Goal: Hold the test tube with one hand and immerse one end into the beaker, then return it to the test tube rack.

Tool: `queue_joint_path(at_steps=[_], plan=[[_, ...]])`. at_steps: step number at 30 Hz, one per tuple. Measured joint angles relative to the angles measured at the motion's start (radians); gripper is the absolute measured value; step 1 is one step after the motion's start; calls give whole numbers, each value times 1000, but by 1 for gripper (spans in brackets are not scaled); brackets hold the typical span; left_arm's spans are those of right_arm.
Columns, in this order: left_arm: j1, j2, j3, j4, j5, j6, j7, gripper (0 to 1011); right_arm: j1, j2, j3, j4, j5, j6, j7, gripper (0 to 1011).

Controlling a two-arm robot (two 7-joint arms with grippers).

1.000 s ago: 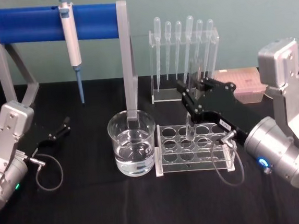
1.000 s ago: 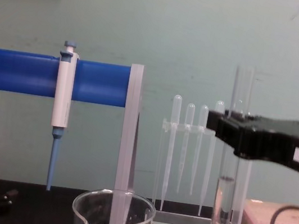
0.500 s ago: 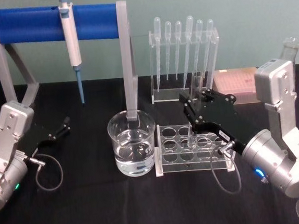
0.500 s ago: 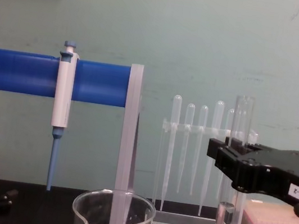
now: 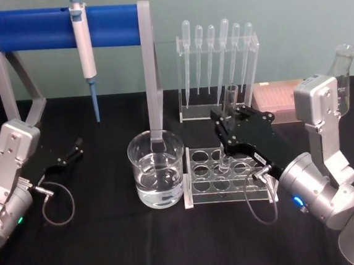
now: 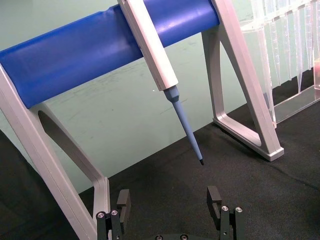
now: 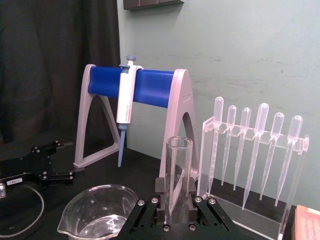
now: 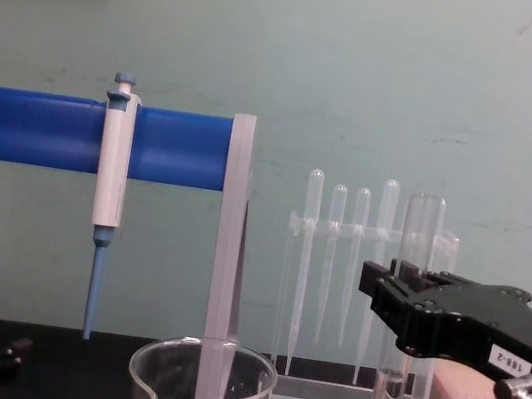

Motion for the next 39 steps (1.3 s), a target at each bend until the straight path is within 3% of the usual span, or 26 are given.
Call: queue_joint_path(at_steps=[9, 23, 35, 39], plan=[[0, 0, 0, 0, 0, 0, 0, 1000, 4, -15, -4, 36, 1, -24, 7, 225], [0, 0, 0, 0, 0, 0, 0, 1000, 20, -23, -23, 113, -31, -66, 21, 225], [0, 0, 0, 0, 0, 0, 0, 1000, 20, -22, -29, 135, -54, -75, 27, 227], [0, 0, 0, 0, 0, 0, 0, 1000, 17, -22, -32, 137, -60, -75, 27, 336]])
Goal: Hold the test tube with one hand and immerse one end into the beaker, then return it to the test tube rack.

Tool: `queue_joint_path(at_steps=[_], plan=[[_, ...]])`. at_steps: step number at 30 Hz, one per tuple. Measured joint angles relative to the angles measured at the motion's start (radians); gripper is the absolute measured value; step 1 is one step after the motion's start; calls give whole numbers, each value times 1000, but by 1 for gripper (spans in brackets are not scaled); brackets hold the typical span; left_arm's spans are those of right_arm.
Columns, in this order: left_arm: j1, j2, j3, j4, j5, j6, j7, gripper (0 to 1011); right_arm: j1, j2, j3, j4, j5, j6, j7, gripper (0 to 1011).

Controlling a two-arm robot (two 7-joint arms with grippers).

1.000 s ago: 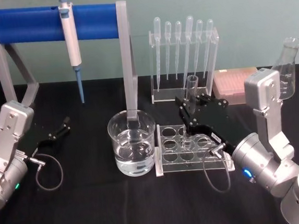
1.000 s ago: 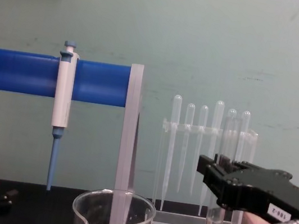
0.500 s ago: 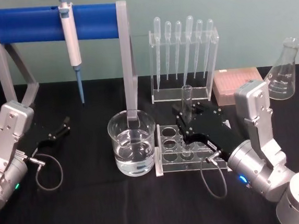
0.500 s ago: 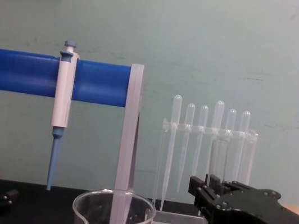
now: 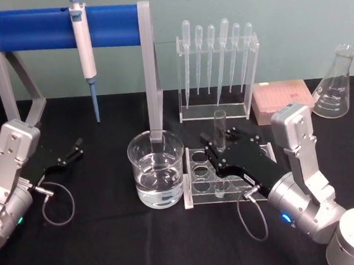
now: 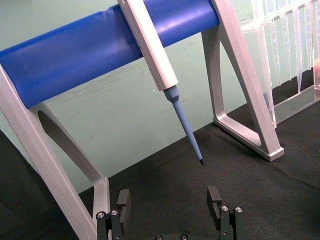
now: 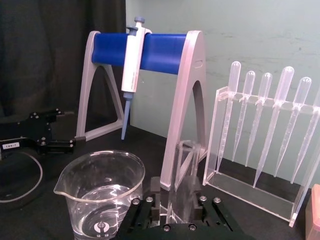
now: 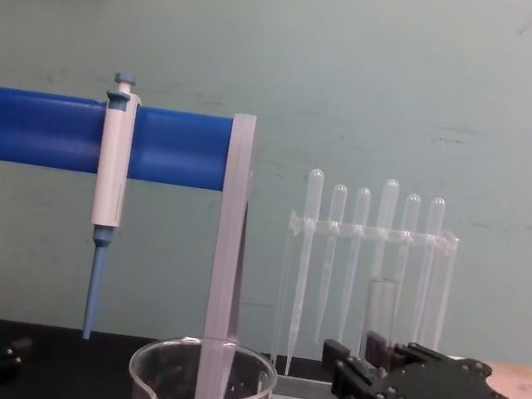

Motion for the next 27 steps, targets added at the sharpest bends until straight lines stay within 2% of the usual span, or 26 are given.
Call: queue_joint_path(at_steps=[8, 11, 14, 21, 24, 25, 27], plan=[[0, 0, 0, 0, 0, 0, 0, 1000, -12, 2, -2, -5, -4, 18, 2, 575], [0, 0, 0, 0, 0, 0, 0, 1000, -28, 8, -3, -29, -6, 36, 2, 702], [0, 0, 0, 0, 0, 0, 0, 1000, -57, 17, -1, -69, -6, 56, 0, 758], [0, 0, 0, 0, 0, 0, 0, 1000, -169, 49, 25, -194, -10, 100, -28, 982], [0, 0, 0, 0, 0, 0, 0, 1000, -224, 65, 55, -246, -14, 119, -50, 1000], [0, 0, 0, 0, 0, 0, 0, 1000, -224, 65, 55, -246, -14, 119, -50, 1000], [0, 0, 0, 0, 0, 0, 0, 1000, -263, 74, 86, -275, -14, 125, -65, 1000]])
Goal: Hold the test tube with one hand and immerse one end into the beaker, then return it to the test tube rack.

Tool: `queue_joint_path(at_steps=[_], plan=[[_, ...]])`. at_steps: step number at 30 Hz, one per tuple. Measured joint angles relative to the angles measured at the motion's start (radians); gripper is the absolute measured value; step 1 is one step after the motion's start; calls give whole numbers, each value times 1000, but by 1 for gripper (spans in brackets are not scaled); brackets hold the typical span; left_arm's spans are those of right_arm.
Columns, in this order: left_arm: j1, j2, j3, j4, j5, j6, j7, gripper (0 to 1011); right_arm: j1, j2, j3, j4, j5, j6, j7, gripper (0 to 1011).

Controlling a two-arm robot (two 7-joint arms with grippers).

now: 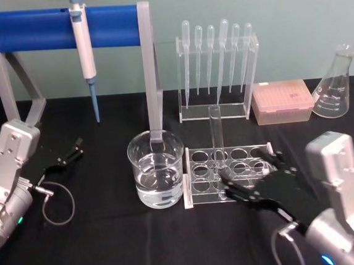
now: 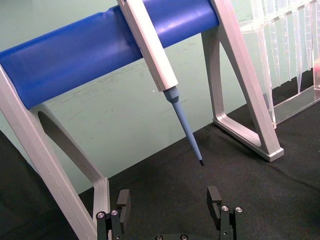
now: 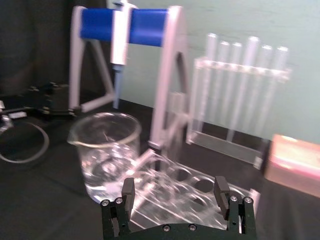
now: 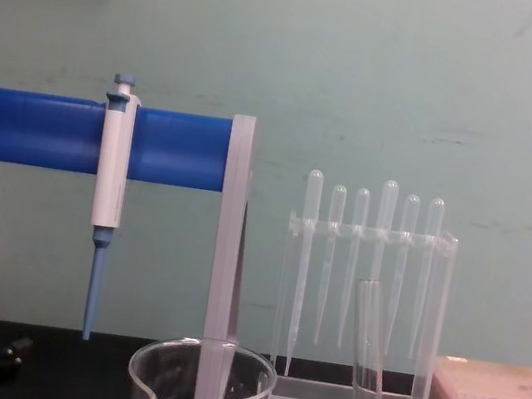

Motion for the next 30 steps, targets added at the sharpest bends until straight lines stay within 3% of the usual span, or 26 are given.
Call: queue_joint_path(at_steps=[4, 9, 14, 20, 27, 29, 30], plan=[[0, 0, 0, 0, 0, 0, 0, 1000, -61, 9, 64, -32, -2, 0, -25, 1000], [0, 0, 0, 0, 0, 0, 0, 1000, -89, 8, 115, -38, -13, -16, -48, 1000], [0, 0, 0, 0, 0, 0, 0, 1000, -84, 1, 161, -20, -35, -28, -72, 1002], [0, 0, 0, 0, 0, 0, 0, 1000, -45, -10, 192, 21, -68, -25, -94, 1000], [0, 0, 0, 0, 0, 0, 0, 1000, 33, -15, 167, 101, -161, -4, -124, 1000], [0, 0, 0, 0, 0, 0, 0, 1000, 77, -15, 136, 159, -235, -5, -146, 1000], [0, 0, 0, 0, 0, 0, 0, 1000, 77, -15, 136, 159, -235, -5, -146, 1000]])
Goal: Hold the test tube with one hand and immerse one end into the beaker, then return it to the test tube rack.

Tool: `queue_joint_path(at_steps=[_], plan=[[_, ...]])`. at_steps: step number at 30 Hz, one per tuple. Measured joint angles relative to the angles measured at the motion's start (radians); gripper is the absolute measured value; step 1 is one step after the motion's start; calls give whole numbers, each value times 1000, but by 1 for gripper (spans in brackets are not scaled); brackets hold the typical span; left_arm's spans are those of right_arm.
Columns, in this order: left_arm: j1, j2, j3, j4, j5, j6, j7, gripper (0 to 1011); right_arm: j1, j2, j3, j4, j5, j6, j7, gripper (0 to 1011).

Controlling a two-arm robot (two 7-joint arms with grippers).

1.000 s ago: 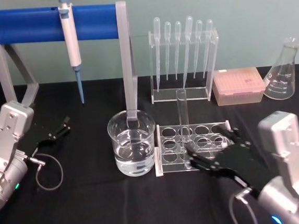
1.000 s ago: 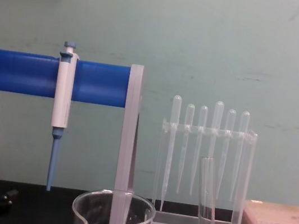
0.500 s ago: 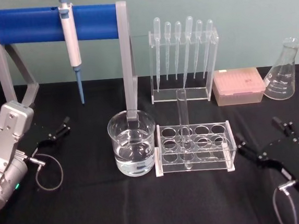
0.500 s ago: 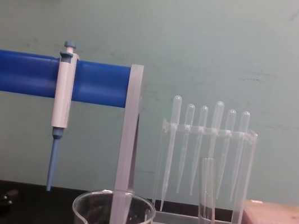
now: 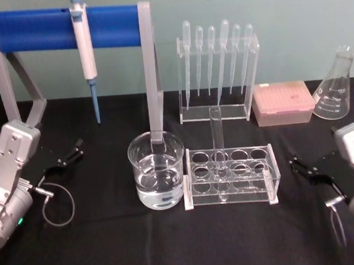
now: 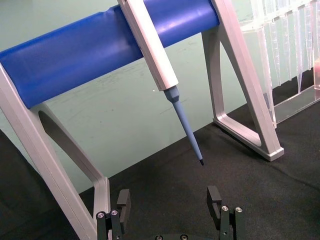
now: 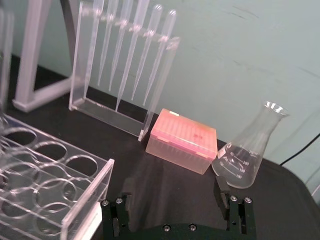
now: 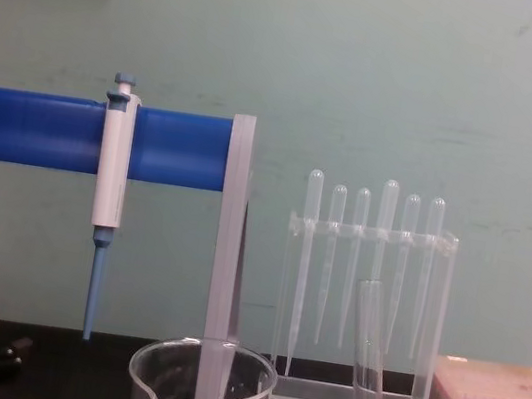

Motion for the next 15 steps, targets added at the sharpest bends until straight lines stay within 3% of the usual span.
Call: queue_joint_path(at_steps=[1, 7, 15], plan=[[0, 0, 0, 0, 0, 0, 0, 1000, 22, -2, -13, 31, -28, -14, -9, 1000], [0, 0, 0, 0, 0, 0, 0, 1000, 74, -18, -36, 133, -93, -82, -32, 1000], [0, 0, 0, 0, 0, 0, 0, 1000, 89, -39, -27, 178, -114, -138, -32, 1000]])
